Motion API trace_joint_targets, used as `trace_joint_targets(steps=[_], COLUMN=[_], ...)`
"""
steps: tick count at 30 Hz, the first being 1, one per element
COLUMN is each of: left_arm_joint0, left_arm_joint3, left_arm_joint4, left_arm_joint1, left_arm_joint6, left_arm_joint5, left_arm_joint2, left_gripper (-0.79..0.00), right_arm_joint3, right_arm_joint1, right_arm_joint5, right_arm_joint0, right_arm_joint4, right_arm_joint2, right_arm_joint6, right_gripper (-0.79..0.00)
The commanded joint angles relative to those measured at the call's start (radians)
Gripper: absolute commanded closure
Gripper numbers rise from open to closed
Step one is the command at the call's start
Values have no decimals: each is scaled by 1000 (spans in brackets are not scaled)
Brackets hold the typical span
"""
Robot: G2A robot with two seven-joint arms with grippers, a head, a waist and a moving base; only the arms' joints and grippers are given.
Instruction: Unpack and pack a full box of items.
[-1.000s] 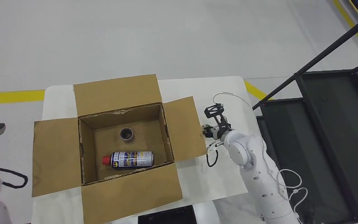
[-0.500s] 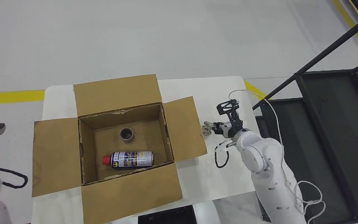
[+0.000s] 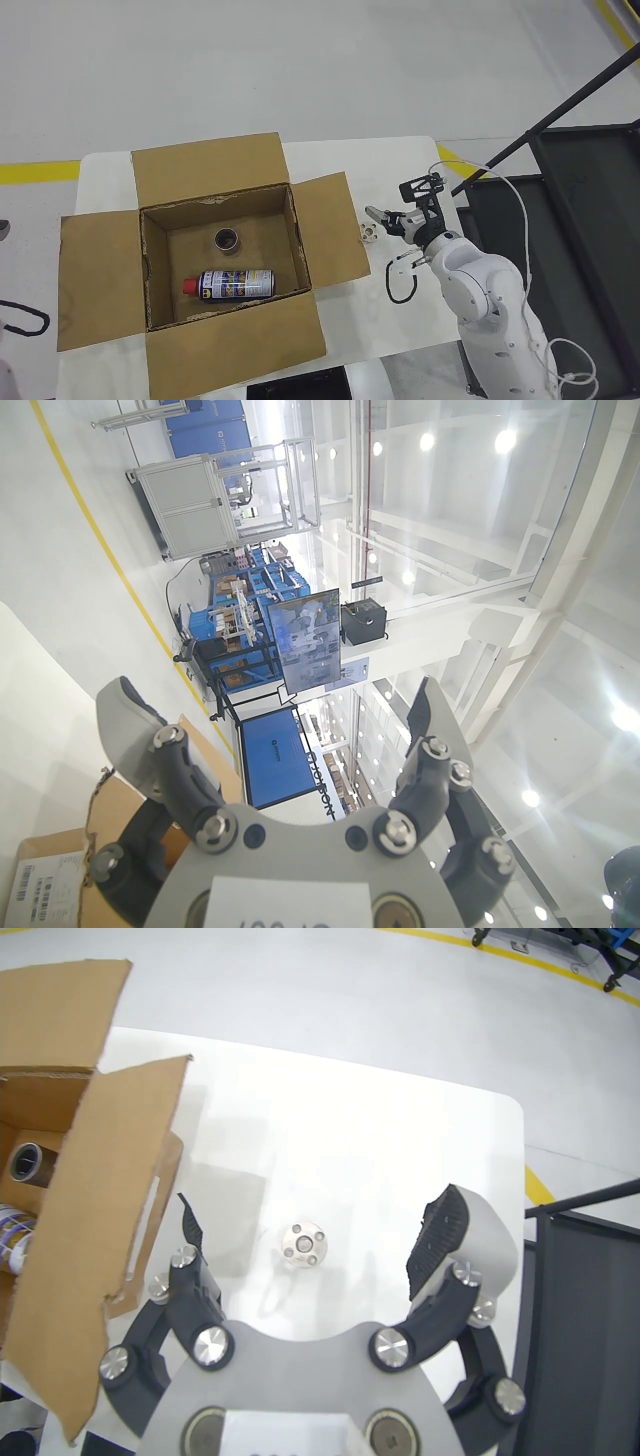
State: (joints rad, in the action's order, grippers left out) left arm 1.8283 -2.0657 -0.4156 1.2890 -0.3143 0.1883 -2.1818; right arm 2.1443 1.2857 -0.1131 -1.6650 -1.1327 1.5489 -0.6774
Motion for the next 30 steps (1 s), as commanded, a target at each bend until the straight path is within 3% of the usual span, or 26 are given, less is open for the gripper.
trace_joint_targets(steps=[1,14,23,30], left_arm_joint0=[0,0,0,0], left_arm_joint3=[0,0,0,0], left_arm_joint4=[0,0,0,0], left_arm_joint1=[0,0,0,0], left_arm_joint6=[0,0,0,0], left_arm_joint5=[0,0,0,0], left_arm_joint2=[0,0,0,0], left_gripper=[-785,-785,-785,-785], right_arm_joint3=[-2,-20,13,28], right_arm_joint1=[-1,-9,-15,-20], right_arm_joint5=[-21,-78,-197,-265], right_arm_joint0=[4,39,72,148], right_arm_joint4=[29,77,120,9], right_arm_joint2=[2,-16,-63,-168], right_arm_joint6=[14,50,115,79], right_gripper=[-785,-785,-785,-785])
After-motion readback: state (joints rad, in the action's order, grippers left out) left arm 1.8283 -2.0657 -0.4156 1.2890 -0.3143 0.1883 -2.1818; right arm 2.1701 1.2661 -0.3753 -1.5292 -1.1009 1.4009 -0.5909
